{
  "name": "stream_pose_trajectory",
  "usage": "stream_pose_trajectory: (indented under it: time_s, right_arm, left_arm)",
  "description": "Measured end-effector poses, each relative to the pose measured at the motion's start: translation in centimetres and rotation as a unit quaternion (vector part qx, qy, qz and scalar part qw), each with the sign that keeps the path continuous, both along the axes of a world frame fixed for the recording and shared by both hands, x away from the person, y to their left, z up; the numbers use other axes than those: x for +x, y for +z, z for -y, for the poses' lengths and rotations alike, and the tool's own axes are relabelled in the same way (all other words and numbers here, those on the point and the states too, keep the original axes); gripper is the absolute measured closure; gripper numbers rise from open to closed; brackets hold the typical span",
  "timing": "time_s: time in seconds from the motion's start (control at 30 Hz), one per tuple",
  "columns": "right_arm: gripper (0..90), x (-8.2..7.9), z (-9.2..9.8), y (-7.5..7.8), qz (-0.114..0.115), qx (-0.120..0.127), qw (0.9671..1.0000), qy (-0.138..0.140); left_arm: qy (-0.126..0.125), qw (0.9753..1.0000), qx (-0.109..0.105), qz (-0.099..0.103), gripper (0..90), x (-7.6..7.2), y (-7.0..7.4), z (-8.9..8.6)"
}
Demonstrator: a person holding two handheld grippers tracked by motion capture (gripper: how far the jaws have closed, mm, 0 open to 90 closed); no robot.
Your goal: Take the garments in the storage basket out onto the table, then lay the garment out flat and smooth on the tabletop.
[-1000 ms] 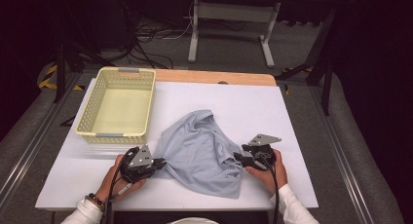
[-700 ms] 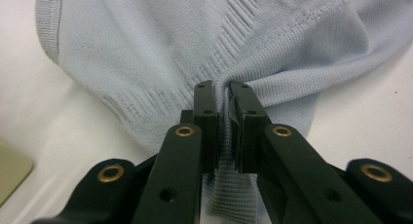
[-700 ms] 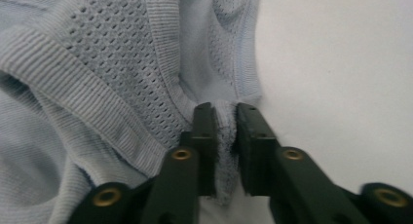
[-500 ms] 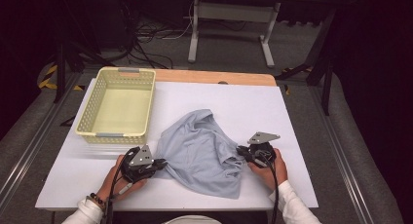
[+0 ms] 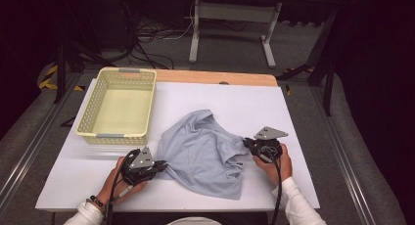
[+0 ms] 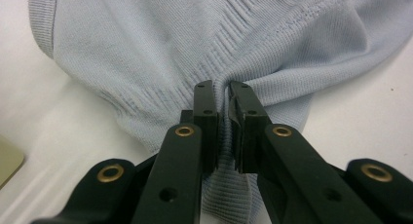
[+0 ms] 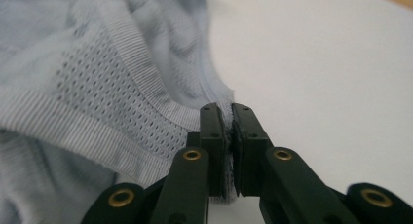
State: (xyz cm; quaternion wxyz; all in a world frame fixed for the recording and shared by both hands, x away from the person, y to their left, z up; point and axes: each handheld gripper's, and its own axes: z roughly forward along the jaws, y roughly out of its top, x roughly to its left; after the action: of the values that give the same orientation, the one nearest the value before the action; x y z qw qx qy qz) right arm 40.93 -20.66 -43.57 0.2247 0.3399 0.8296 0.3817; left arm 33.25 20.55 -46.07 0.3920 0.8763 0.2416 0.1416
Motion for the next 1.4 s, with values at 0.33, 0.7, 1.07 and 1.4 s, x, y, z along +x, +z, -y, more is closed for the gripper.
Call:
stream_pose_trajectory:
  time_s: [0.33,0.7,1.07,1.4]
  right_arm:
    - [85.6,3.4,0.6,2.3,0.044,0.015,0.9981,-0.039]
    - [85.8,9.8,0.4,2.5,0.029,0.004,0.997,-0.072]
    - [74.1,13.2,-1.6,2.6,0.03,-0.023,0.9957,-0.085]
    - [50.0,6.1,0.0,3.1,0.007,0.049,0.9967,-0.064]
  left_arm:
    - [-0.002,1.0,-0.007,0.004,82.6,-0.2,0.3,0.2]
    - [-0.038,0.9989,-0.02,0.018,82.5,-0.7,1.2,2.1]
    - [-0.062,0.9976,-0.025,0.016,81.3,-1.3,1.5,3.4]
    - [-0.062,0.9979,-0.019,-0.001,79.2,-1.2,0.6,3.6]
